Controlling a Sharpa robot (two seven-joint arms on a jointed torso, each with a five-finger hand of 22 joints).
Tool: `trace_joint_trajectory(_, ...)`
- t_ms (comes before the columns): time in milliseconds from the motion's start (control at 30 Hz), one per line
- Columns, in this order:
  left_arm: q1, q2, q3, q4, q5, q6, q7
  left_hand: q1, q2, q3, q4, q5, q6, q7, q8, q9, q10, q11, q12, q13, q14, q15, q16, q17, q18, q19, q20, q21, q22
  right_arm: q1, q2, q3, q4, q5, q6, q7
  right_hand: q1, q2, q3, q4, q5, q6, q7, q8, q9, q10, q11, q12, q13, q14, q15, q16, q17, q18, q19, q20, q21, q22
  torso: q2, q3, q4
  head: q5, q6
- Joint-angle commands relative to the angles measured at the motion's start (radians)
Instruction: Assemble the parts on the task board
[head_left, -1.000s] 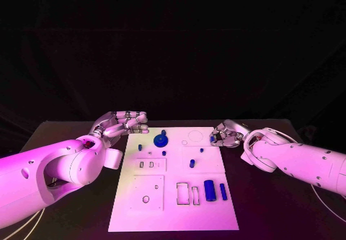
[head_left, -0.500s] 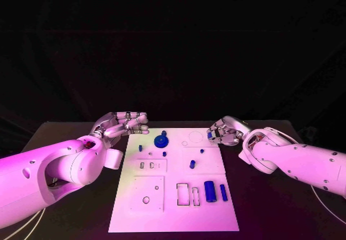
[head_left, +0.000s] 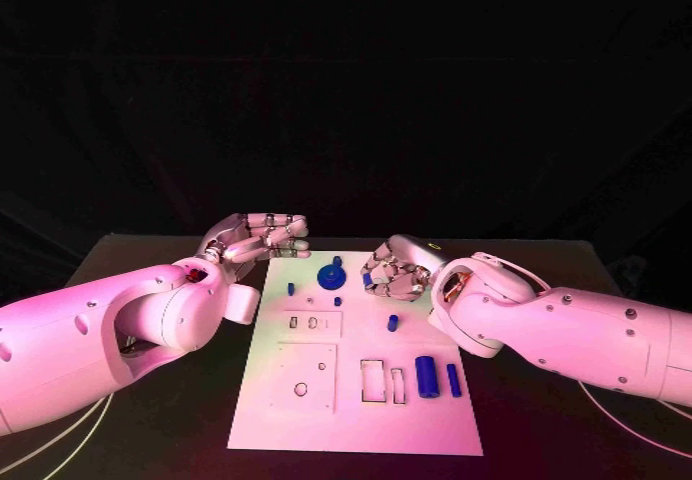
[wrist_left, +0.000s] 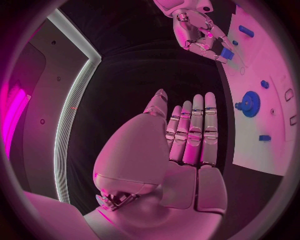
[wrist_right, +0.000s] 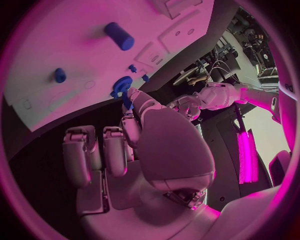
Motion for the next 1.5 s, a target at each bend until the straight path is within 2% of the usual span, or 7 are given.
trace_joint_trajectory(33,0.0,0.007,0.0,-0.004,0.005,0.023,0.005,0.009,0.001,0.0,-0.005,-0.001,-0.004,0.003,-0.005,-0.001,-0.006,0.002,-0.004,0.0,-0.008,-0.001,-0.006,0.001,0.011,-0.008,-0.002,0.005,-0.001,-0.005,0.038,-0.003,0.007,-0.105,0.045,-0.106,-0.022,0.011,0.006,0.004,-0.003,-0.007,-0.001,0.022,0.03,0.002,0.003,0.0,0.003,0.084,-0.002,0.003,0.171,-0.02,0.079,-0.006,0.003,0.239,-0.006,-0.0021,0.0027,0.013,-0.012)
trace_joint_trajectory(200,0.0,0.012,0.0,-0.008,0.006,0.023,0.005,0.009,0.001,0.0,-0.005,-0.001,-0.004,0.003,-0.005,-0.001,-0.006,0.002,-0.004,0.0,-0.008,-0.001,-0.006,0.001,0.011,-0.008,-0.002,0.005,-0.001,-0.021,0.098,-0.008,-0.001,-0.141,0.065,-0.142,-0.027,0.01,0.007,0.005,0.0,-0.007,-0.001,0.023,0.031,0.003,0.003,0.001,0.004,0.084,-0.002,0.003,0.17,-0.02,0.079,-0.006,0.003,0.239,-0.005,-0.0038,0.0036,0.016,-0.01)
trace_joint_trajectory(333,0.0,0.013,0.0,-0.008,0.006,0.021,0.005,0.008,0.001,0.0,-0.005,-0.001,-0.004,0.004,-0.006,-0.001,-0.007,0.002,-0.004,0.0,-0.009,-0.001,-0.006,0.001,0.011,-0.008,-0.002,0.005,-0.001,-0.035,0.134,-0.012,-0.018,-0.154,0.078,-0.154,-0.033,0.008,0.008,0.007,0.003,-0.008,-0.001,0.023,0.031,0.003,0.003,0.001,0.004,0.084,-0.002,0.003,0.169,-0.02,0.078,-0.005,0.002,0.238,-0.004,-0.0021,0.0011,0.019,-0.018)
trace_joint_trajectory(467,0.0,0.014,0.0,-0.007,0.006,0.021,0.005,0.008,0.001,0.0,-0.005,-0.001,-0.004,0.004,-0.006,-0.001,-0.007,0.002,-0.004,0.0,-0.009,-0.001,-0.006,0.001,0.011,-0.008,-0.002,0.005,-0.001,-0.05,0.162,-0.016,-0.038,-0.169,0.085,-0.161,-0.045,0.003,0.007,0.011,0.006,-0.012,0.0,0.022,0.031,0.004,0.004,0.001,0.005,0.084,-0.002,0.002,0.168,-0.02,0.078,-0.005,0.001,0.238,-0.004,-0.0024,0.0008,0.017,-0.026)
trace_joint_trajectory(600,0.0,0.015,0.0,-0.005,0.006,0.02,0.005,0.008,0.001,0.0,-0.005,-0.001,-0.004,0.004,-0.006,-0.001,-0.007,0.002,-0.004,0.0,-0.009,-0.001,-0.006,0.001,0.011,-0.008,-0.002,0.005,-0.001,-0.066,0.185,-0.017,-0.058,-0.18,0.08,-0.162,-0.053,0.0,0.007,0.013,0.008,-0.013,0.0,0.022,0.032,0.005,0.004,0.003,0.007,0.084,-0.002,0.001,0.168,-0.02,0.077,-0.005,0.001,0.238,-0.003,-0.0015,0.0001,0.022,-0.028)
trace_joint_trajectory(800,0.0,0.014,0.0,-0.005,0.006,0.018,0.005,0.008,0.001,0.0,-0.005,-0.001,-0.004,0.004,-0.006,-0.001,-0.007,0.002,-0.004,0.0,-0.009,-0.001,-0.006,0.001,0.011,-0.008,-0.002,0.005,-0.001,-0.084,0.211,-0.018,-0.081,-0.188,0.078,-0.155,-0.061,-0.005,0.006,0.015,0.011,-0.013,-0.001,0.023,0.033,0.006,0.004,0.004,0.009,0.083,-0.002,0.001,0.166,-0.019,0.077,-0.005,0.0,0.237,-0.003,-0.0005,0.0025,0.023,-0.034)
trace_joint_trajectory(1500,0.0,0.013,0.0,-0.005,0.006,0.018,0.002,0.008,0.001,0.0,-0.005,-0.001,-0.004,0.004,-0.006,-0.001,-0.007,0.002,-0.004,0.0,-0.009,-0.001,-0.006,0.001,0.011,-0.008,-0.002,0.005,-0.001,-0.099,0.239,-0.019,-0.109,-0.196,0.09,-0.145,-0.068,-0.01,0.005,0.016,0.016,-0.014,-0.001,0.023,0.034,0.006,0.004,0.004,0.009,0.083,-0.002,0.0,0.165,-0.019,0.076,-0.005,-0.001,0.236,-0.004,-0.0015,0.0018,0.034,-0.04)
